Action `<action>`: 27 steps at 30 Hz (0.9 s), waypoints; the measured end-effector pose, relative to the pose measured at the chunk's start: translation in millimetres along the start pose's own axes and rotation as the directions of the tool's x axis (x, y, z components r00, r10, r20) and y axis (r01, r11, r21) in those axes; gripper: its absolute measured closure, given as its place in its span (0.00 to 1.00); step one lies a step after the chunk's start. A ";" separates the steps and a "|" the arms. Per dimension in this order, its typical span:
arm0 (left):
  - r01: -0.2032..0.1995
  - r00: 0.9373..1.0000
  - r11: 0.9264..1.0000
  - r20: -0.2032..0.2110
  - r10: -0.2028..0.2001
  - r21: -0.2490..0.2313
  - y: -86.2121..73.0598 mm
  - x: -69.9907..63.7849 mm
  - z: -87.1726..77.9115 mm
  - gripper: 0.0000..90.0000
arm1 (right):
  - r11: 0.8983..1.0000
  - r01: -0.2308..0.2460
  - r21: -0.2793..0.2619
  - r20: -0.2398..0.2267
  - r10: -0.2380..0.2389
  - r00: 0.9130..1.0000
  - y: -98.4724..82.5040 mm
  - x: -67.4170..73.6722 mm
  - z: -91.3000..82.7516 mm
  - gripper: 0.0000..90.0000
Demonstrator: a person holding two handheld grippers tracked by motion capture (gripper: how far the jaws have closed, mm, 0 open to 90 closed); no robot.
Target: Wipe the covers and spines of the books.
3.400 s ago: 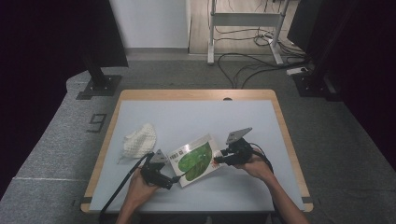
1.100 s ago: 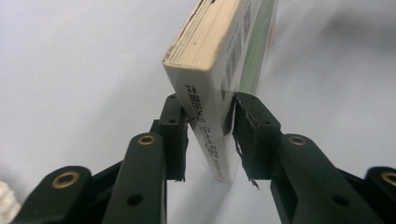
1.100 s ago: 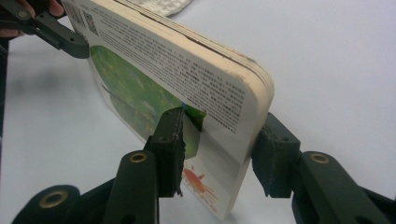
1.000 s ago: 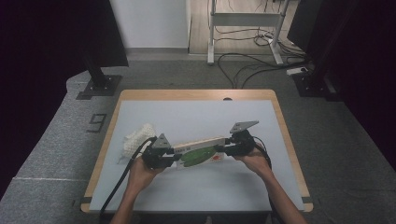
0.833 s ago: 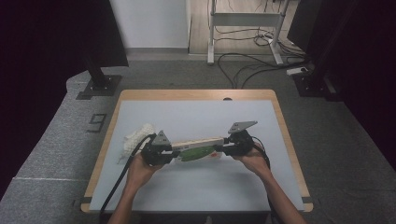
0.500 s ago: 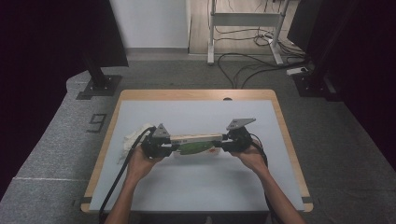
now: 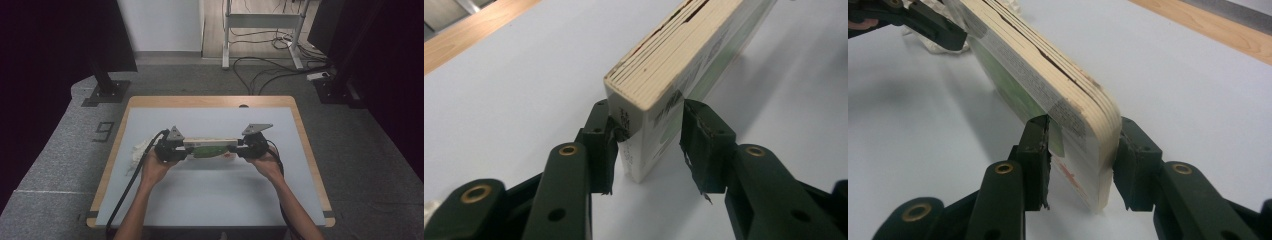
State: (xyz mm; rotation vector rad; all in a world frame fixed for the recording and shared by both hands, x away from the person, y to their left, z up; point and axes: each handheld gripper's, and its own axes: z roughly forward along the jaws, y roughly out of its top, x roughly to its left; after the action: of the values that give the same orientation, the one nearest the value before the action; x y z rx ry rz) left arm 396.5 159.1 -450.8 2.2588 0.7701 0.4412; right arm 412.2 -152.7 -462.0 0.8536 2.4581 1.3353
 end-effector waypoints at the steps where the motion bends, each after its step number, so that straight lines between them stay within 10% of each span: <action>1: -0.001 1.000 1.000 -0.001 0.001 0.000 -0.1 -0.4 -0.1 0.64 | 1.000 0.004 0.002 0.001 -0.004 1.000 -0.8 0.6 0.6 0.67; 27: 0.081 0.989 0.997 0.120 -0.081 0.002 -16.4 -9.9 -8.3 0.43 | 0.998 -0.050 0.036 -0.066 0.052 0.996 -18.1 12.3 -8.4 0.43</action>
State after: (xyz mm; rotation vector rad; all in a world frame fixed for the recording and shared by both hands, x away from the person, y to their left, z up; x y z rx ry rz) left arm 378.2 166.5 -457.6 2.2202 0.7954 0.2654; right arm 391.6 -158.9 -471.1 0.8996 2.5329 1.3633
